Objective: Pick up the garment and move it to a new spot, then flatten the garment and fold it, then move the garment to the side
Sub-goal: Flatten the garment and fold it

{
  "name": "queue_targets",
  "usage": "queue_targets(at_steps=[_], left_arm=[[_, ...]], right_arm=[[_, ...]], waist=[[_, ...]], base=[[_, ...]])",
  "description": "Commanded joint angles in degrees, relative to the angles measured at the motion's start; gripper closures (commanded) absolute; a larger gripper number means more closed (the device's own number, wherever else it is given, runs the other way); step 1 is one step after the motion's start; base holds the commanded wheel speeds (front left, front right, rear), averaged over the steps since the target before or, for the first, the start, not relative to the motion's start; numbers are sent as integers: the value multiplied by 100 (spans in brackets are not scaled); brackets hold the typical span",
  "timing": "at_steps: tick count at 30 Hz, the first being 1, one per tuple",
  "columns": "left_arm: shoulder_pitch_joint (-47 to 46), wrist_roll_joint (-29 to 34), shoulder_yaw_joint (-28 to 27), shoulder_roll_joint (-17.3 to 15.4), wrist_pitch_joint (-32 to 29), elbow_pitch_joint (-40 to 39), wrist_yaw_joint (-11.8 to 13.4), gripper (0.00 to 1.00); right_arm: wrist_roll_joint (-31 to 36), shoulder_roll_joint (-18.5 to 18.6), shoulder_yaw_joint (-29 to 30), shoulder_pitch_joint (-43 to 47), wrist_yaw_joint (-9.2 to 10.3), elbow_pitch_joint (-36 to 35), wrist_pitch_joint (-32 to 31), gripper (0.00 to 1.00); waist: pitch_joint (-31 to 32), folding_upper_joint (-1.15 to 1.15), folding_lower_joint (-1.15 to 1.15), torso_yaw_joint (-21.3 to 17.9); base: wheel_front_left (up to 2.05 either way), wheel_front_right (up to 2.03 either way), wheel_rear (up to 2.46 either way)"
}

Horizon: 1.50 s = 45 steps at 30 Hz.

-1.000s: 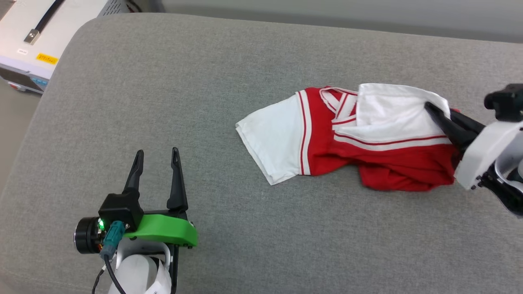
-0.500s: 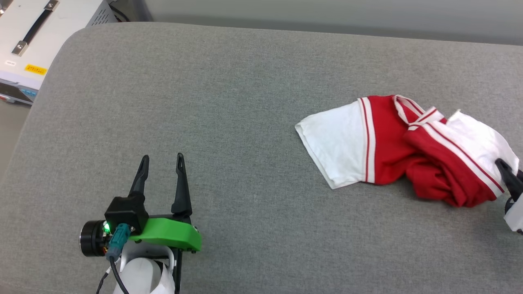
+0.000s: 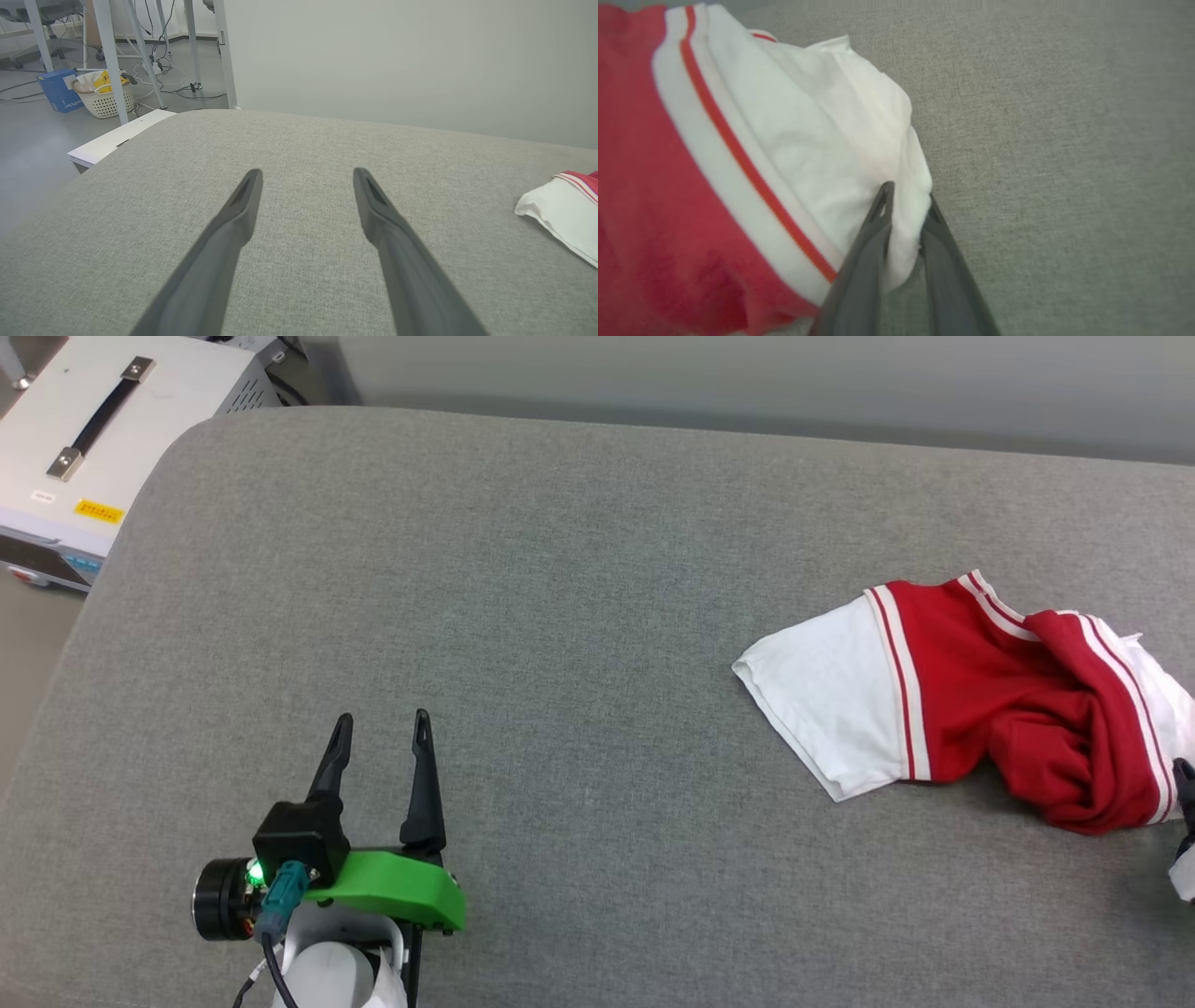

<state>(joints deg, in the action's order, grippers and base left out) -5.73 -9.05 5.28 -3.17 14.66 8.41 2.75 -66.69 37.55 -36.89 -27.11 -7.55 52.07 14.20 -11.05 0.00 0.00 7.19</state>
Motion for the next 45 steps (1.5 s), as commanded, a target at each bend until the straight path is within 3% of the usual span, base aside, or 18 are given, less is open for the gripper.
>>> queue_targets(at_steps=[1, 4, 8, 13, 17, 25, 32, 39, 45], left_arm=[[101, 20, 3, 29, 34, 6, -14, 0], [138, 61, -21, 29, 34, 10, -31, 0], [176, 149, -80, 29, 34, -3, -84, 0], [144, 253, -172, 19, 34, -30, -205, 0], [23, 303, -238, -25, 34, -57, -332, 0], [-616, 334, -205, -339, 34, -43, -779, 0], [-1919, 71, 322, -915, -82, 462, -1007, 0], [-3392, -944, 1833, -1495, -911, 951, -1022, 0], [-4391, -2273, 3248, -1709, -2309, 1289, -1023, 0]], right_arm=[[161, -7, 111, -37, 6, 80, 58, 0], [696, -13, 778, -147, 6, -106, 75, 0], [1828, -163, 2155, 101, 6, -767, 78, 0], [3491, -1031, 3781, 927, 6, -2318, 79, 0], [4406, -1797, 4373, 1509, 6, -3485, 79, 0], [5383, -2685, 4408, 2115, 6, -5127, 79, 0], [5815, -3012, 3980, 2330, 6, -5615, 79, 0], [6042, -3061, 3832, 2300, 6, -5527, 80, 0], [6132, -3097, 3794, 2202, 6, -5454, 80, 0]], waist=[[102, 0, 0, -57], [199, 0, 0, -116], [293, 0, 0, -190], [343, 0, 0, -263], [338, 0, 0, -319], [275, 0, 0, -420], [111, 0, 0, -580], [-141, 0, 0, -790], [-416, 0, 0, -953]], base=[[0, 0, 0], [0, 0, 0], [0, 0, 0], [0, 0, 0], [0, 0, 0], [0, 0, 0], [0, 0, 0], [0, 0, 0], [0, 0, 0]])
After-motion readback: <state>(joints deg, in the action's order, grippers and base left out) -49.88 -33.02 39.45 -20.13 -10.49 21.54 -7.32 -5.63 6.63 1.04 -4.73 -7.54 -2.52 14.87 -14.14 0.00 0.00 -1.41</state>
